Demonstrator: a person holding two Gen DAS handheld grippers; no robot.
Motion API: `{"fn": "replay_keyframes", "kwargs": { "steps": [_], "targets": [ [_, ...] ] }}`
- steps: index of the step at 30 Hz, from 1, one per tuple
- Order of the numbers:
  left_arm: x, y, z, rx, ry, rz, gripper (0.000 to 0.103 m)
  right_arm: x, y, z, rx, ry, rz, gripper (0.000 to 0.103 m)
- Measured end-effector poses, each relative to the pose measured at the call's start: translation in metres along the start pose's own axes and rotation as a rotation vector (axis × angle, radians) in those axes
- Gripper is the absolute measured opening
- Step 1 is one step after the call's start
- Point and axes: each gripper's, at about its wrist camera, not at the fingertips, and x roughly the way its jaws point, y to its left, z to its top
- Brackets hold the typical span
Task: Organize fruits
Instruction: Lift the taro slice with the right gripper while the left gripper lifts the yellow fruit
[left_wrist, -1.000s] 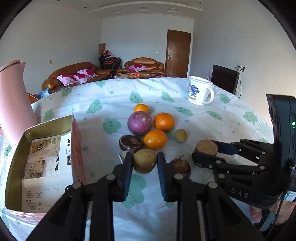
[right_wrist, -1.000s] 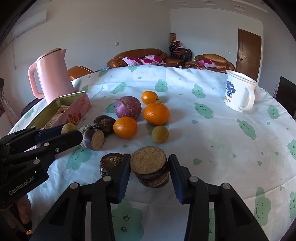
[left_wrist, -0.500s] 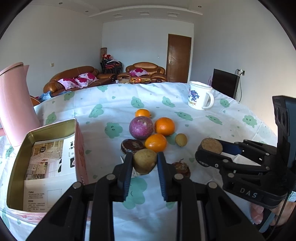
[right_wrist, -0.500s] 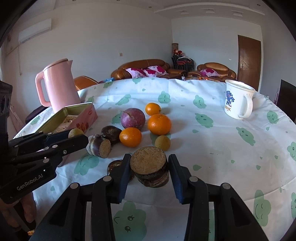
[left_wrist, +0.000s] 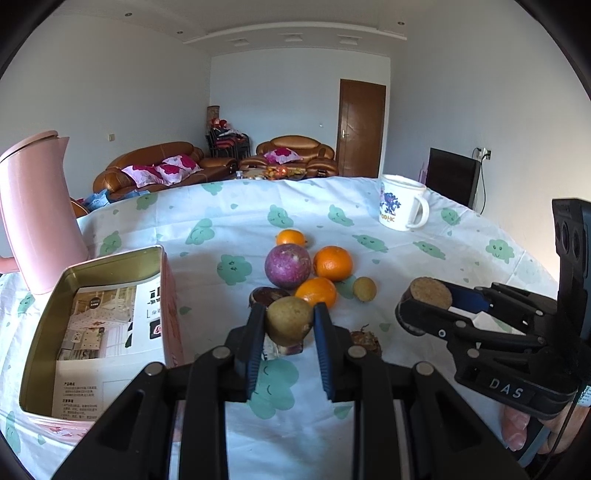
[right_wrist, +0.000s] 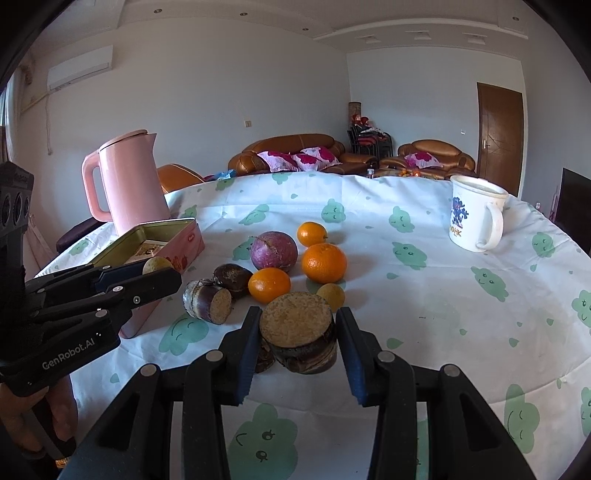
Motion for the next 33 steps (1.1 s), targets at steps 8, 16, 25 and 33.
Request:
{"fn": "replay_keyframes", "kwargs": {
  "steps": [8,16,25,33],
  "targets": [
    [-0.005,0.002,-0.001,-0.006,-0.024,0.008,0.028,-0.006,0.0,-0.001,-0.002,-0.035,0.01,0.043],
    [-0.009,0.002,-0.001,-0.01,-0.044,0.014,0.028,-0.012,0.002,-0.002,-0.01,-0.067,0.016,0.043],
    [-0.014,0.004,-0.002,-0.019,-0.069,0.023,0.028,-0.017,0.004,-0.003,-0.021,-0.095,0.014,0.042],
    [-0.019,0.005,-0.002,-0.019,-0.093,0.031,0.028,-0.023,0.005,-0.004,-0.025,-0.123,0.013,0.042]
  ]
}}
